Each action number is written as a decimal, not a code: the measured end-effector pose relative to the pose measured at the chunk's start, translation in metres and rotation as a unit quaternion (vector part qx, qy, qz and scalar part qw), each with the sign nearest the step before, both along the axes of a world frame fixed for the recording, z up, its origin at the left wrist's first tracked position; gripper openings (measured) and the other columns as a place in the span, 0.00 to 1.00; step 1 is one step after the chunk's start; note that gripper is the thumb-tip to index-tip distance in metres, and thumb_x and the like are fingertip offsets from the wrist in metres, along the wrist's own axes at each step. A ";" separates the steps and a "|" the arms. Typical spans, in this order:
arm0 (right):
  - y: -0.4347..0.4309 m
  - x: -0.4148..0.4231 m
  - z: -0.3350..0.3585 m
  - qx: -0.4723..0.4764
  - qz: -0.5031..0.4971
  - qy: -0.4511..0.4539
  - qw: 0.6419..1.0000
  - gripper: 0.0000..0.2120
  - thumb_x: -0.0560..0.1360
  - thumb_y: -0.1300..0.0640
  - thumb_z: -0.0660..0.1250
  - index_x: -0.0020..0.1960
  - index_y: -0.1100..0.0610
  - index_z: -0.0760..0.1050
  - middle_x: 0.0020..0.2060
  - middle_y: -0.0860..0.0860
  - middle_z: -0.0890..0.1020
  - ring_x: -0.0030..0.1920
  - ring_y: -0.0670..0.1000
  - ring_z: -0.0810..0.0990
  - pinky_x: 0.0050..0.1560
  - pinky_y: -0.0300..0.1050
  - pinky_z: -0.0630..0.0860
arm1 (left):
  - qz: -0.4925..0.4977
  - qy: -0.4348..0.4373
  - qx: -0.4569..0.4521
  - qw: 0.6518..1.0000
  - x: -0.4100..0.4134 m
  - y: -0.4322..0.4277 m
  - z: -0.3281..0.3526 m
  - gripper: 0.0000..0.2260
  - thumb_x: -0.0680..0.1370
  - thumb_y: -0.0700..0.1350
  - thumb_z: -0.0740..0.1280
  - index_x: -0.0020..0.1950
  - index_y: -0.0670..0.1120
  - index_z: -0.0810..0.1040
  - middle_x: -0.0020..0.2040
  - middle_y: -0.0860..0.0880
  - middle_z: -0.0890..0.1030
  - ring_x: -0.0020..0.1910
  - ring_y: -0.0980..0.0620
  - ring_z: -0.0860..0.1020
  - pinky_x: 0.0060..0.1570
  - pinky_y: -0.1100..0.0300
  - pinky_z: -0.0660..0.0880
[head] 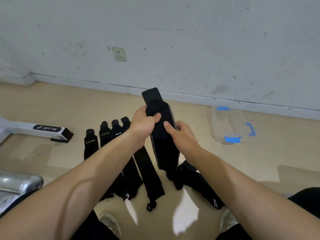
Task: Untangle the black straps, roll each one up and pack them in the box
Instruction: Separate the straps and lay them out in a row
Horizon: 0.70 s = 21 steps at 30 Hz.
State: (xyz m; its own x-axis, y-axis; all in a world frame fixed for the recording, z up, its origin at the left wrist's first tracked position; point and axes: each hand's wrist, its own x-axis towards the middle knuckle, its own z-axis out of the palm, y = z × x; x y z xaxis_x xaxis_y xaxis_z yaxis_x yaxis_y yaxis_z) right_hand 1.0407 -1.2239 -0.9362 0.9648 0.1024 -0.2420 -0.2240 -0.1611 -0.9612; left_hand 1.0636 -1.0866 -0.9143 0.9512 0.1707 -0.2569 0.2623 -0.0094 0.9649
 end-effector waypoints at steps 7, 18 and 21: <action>-0.019 -0.023 -0.071 0.044 0.136 0.158 0.977 0.13 0.80 0.49 0.69 0.57 0.57 0.82 0.51 0.54 0.87 0.52 0.54 0.87 0.60 0.52 0.81 | 0.133 -0.005 -0.076 0.988 0.034 0.036 -0.026 0.09 0.80 0.37 0.70 0.59 0.44 0.81 0.54 0.44 0.85 0.54 0.44 0.85 0.56 0.47 0.82; -0.028 -0.043 -0.204 -0.042 0.115 0.276 0.953 0.10 0.81 0.57 0.67 0.61 0.58 0.79 0.52 0.55 0.86 0.52 0.54 0.86 0.61 0.51 0.81 | 0.151 0.073 0.044 0.985 0.086 0.080 -0.128 0.07 0.78 0.40 0.73 0.56 0.45 0.81 0.54 0.45 0.85 0.54 0.45 0.84 0.61 0.46 0.81; -0.017 -0.027 -0.227 -0.077 0.105 0.254 0.959 0.10 0.80 0.59 0.67 0.60 0.52 0.76 0.52 0.51 0.85 0.52 0.50 0.85 0.59 0.50 0.81 | 0.135 0.085 0.055 0.986 0.109 0.085 -0.156 0.05 0.78 0.41 0.74 0.51 0.49 0.81 0.54 0.46 0.85 0.55 0.46 0.84 0.61 0.46 0.80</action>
State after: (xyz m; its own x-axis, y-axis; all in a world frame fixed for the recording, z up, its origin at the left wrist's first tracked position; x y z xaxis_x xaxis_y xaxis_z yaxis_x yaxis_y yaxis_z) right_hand 1.0137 -1.2407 -1.1628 0.6811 0.2071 -0.7023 -0.6033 -0.3846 -0.6986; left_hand 1.1723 -1.0018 -1.0707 0.8123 0.4472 -0.3744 0.4275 -0.0199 0.9038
